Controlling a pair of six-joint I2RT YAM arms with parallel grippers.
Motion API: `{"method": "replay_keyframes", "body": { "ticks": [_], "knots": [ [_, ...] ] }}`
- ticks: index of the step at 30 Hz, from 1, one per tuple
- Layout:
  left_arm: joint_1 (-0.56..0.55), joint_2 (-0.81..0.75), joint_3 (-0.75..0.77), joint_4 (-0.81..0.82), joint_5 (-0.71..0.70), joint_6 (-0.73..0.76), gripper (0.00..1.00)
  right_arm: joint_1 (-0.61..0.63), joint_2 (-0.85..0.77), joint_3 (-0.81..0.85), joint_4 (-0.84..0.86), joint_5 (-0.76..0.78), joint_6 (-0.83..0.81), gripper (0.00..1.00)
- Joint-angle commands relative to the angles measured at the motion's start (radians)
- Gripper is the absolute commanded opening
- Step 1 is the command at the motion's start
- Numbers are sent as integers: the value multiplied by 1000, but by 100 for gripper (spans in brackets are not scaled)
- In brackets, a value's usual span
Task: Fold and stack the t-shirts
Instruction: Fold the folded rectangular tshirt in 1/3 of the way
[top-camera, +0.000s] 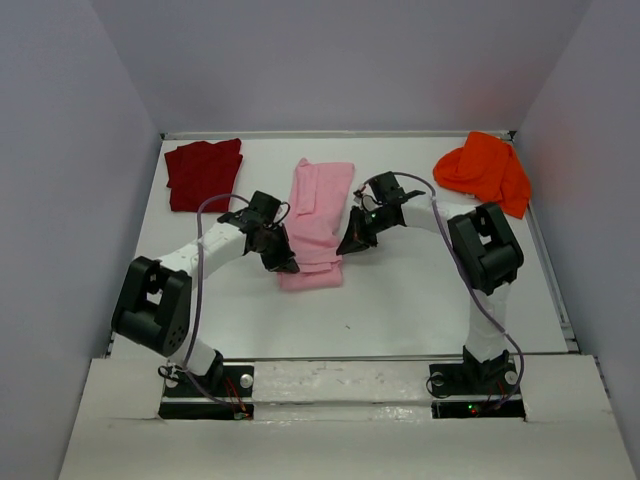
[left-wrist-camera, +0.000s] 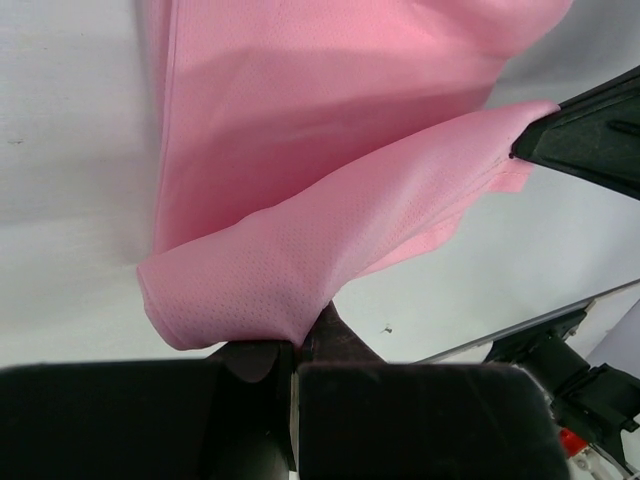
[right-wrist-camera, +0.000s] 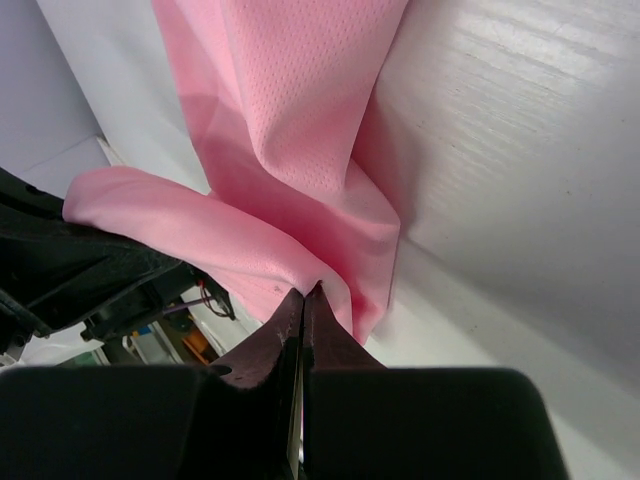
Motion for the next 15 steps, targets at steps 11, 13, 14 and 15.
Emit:
{"method": "replay_keyframes", "body": {
  "ticks": [11,13,14,15],
  "knots": [
    [62,187,52,102,2,154,0,-27,59,89,7,34,-19,0],
    [76,234,87,125,-6,185,0,-38,62,89,9,42,-19,0],
    [81,250,98,136,-1,191,0,-38,65,90,10,43,-19,0],
    [88,260,110,146,5,199,0,-38,65,89,9,46,-20,0]
  ]
}}
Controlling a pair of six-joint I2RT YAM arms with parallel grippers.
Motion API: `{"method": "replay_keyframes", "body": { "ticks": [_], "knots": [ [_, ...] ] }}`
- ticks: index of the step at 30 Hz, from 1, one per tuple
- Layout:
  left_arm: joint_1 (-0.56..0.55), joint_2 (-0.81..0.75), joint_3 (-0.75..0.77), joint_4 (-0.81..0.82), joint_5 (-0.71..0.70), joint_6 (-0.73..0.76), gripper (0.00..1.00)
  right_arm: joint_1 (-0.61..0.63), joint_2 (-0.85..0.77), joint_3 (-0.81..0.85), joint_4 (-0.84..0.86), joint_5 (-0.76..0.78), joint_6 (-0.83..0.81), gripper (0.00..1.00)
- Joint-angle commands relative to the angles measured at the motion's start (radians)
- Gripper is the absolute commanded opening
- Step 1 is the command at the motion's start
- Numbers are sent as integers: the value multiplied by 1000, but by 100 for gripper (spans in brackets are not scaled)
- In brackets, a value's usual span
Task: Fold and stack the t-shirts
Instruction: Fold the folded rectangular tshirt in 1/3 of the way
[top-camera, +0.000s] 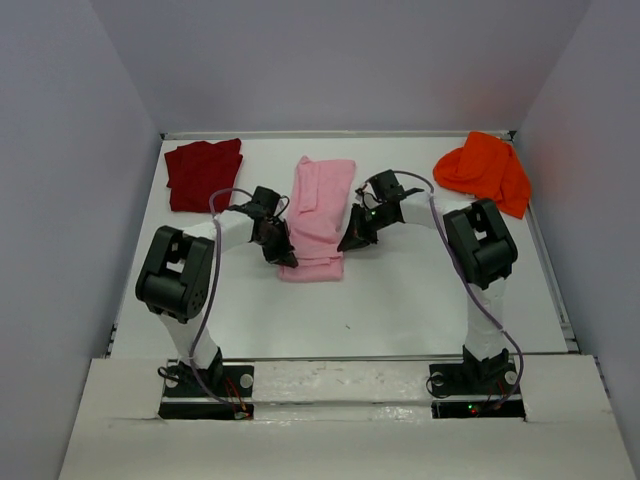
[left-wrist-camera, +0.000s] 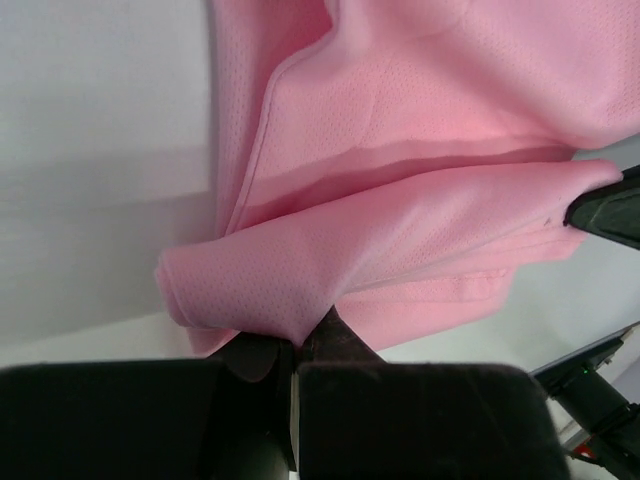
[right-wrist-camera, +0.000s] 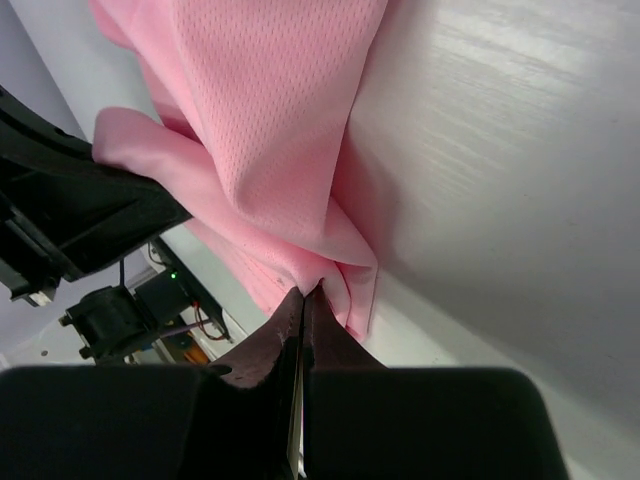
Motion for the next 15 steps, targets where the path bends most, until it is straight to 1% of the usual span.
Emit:
{"method": "replay_keyframes", "body": {
  "ticks": [1,6,12,13,14,15],
  "knots": [
    [33,59,80,54,-28,90,0,-22,-3,34,10,36,-19,0],
    [53,93,159,50,-31,110,0,-44,11,39,10,40,-25,0],
    [64,130,185,45,7,136,0,-44,40,21,15,50,-30,0],
    [63,118,174,51,12,138,0,-44,43,19,15,56,-30,6],
    [63,110,168,54,14,138,0,-44,43,19,15,57,-30,16],
    [63,104,162,57,18,139,0,-44,46,19,15,57,-30,40]
  ]
}}
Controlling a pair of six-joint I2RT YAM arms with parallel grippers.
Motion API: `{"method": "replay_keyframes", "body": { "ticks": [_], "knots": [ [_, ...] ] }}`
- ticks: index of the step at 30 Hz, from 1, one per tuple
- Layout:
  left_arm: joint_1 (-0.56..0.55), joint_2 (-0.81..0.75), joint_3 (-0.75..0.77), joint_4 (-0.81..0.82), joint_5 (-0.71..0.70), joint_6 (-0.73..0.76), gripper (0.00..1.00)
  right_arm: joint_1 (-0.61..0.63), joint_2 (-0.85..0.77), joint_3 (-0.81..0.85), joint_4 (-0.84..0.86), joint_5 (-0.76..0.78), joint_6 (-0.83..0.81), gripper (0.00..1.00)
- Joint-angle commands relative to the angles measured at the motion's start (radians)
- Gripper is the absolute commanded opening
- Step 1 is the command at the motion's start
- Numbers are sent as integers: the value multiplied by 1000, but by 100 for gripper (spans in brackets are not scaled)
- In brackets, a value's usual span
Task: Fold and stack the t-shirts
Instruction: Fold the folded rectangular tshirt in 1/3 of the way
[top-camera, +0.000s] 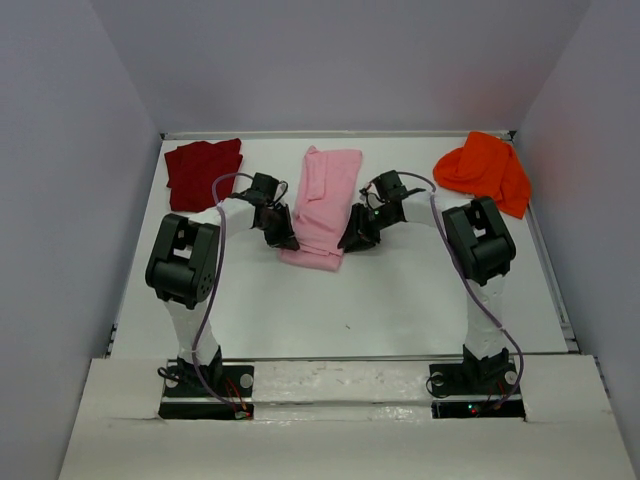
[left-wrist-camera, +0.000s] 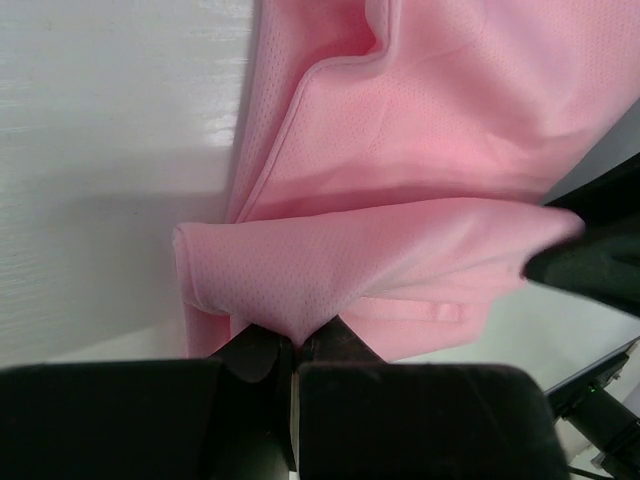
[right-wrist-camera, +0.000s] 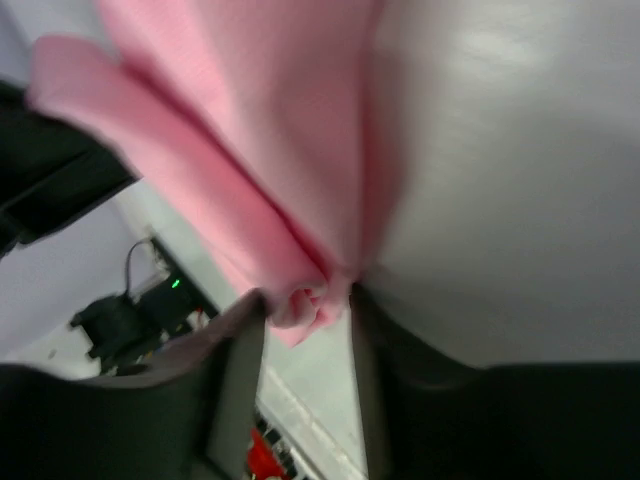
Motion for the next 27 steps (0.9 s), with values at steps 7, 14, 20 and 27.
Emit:
{"method": "replay_keyframes", "body": {
  "ticks": [7,14,20,27],
  "knots": [
    [17,-67,-37,7,6,41,0,-12,-42,15,-4,64,-6,83],
    [17,-96,-48,9,22,29,4,-12,-163,-28,-19,24,60,76],
    [15,-104,-45,13,23,18,69,33,-225,-63,2,6,108,9],
    [15,-116,-45,-1,19,20,88,64,-202,-77,48,-8,142,47]
  ]
}}
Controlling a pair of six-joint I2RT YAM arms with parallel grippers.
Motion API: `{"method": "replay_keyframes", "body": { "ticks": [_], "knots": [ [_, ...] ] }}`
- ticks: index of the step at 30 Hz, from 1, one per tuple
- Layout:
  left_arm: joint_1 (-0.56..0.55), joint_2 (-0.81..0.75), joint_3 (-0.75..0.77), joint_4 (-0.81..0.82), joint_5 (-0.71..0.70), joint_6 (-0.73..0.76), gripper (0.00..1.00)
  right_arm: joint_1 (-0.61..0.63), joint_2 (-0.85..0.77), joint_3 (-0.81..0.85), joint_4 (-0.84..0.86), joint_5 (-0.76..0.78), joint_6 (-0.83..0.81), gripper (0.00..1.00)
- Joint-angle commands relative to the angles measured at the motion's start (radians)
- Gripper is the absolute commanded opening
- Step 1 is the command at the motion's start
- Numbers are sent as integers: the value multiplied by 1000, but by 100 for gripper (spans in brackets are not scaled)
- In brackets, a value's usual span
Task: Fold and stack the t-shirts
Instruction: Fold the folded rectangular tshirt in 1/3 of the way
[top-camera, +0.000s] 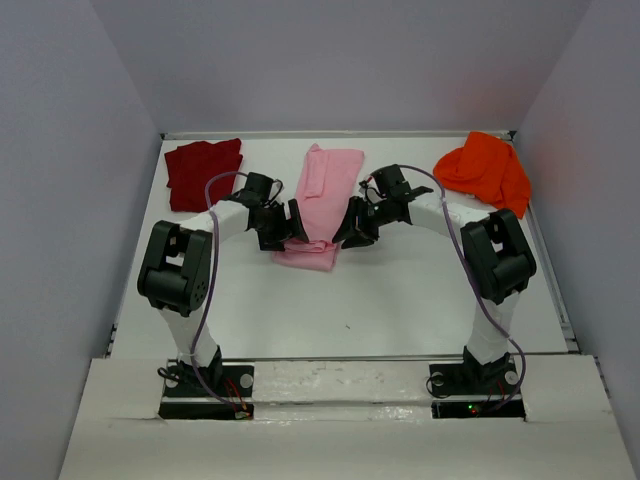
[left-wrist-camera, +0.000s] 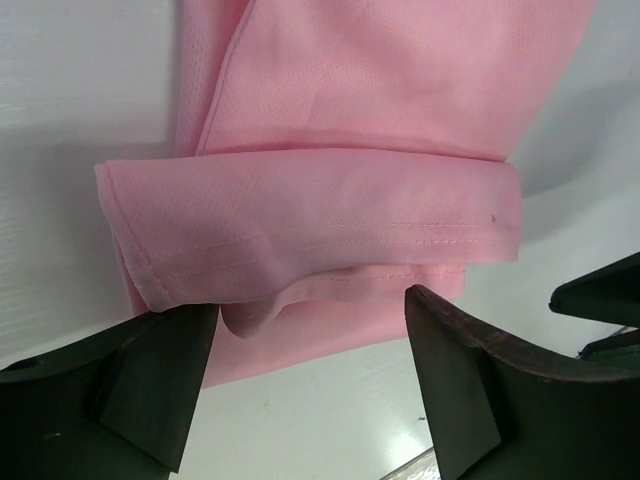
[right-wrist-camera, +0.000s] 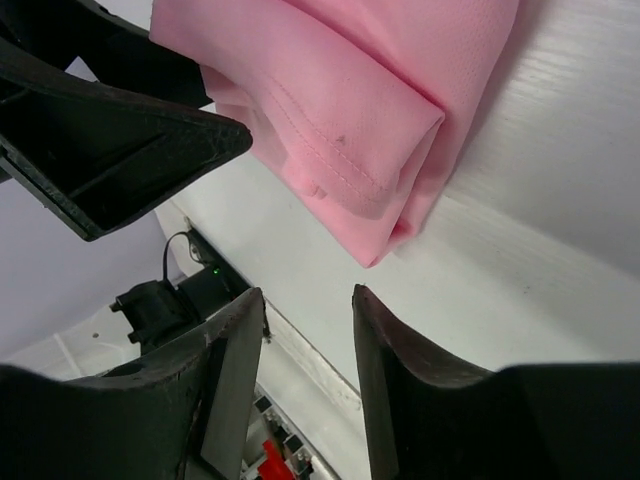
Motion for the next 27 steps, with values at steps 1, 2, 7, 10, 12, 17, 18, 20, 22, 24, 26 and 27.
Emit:
{"method": "replay_keyframes", "body": {
  "ticks": [1,2,7,10,12,17,18,20,22,24,26,27],
  "knots": [
    [4,-50,-2,-30,-6,10,89,29,-4,-10,62,-23,34,47],
    [4,-61,0,-34,-8,10,89,29,-3,-7,63,-20,39,47],
    [4,-104,24,-59,-14,0,90,84,11,30,70,-15,68,9],
    [4,-108,44,-70,-14,-3,89,107,36,35,89,-15,83,0],
    [4,-104,58,-77,-11,-4,90,135,52,45,105,-8,95,0],
    [4,-113,46,-77,-9,-16,89,169,85,33,174,23,128,0],
    [4,-118,40,-74,-12,-18,90,169,91,29,184,24,129,0],
    [4,-130,22,-70,-26,-24,90,169,114,32,203,35,120,0],
    [5,-133,12,-68,-40,-24,89,169,135,55,205,38,112,0],
    [5,-131,5,-65,-47,-26,90,169,161,76,206,50,99,0],
    [5,-125,-1,-62,-57,-27,89,169,180,91,206,54,86,0],
    [5,-125,-5,-59,-57,-30,90,169,197,98,206,57,83,0]
  ]
}}
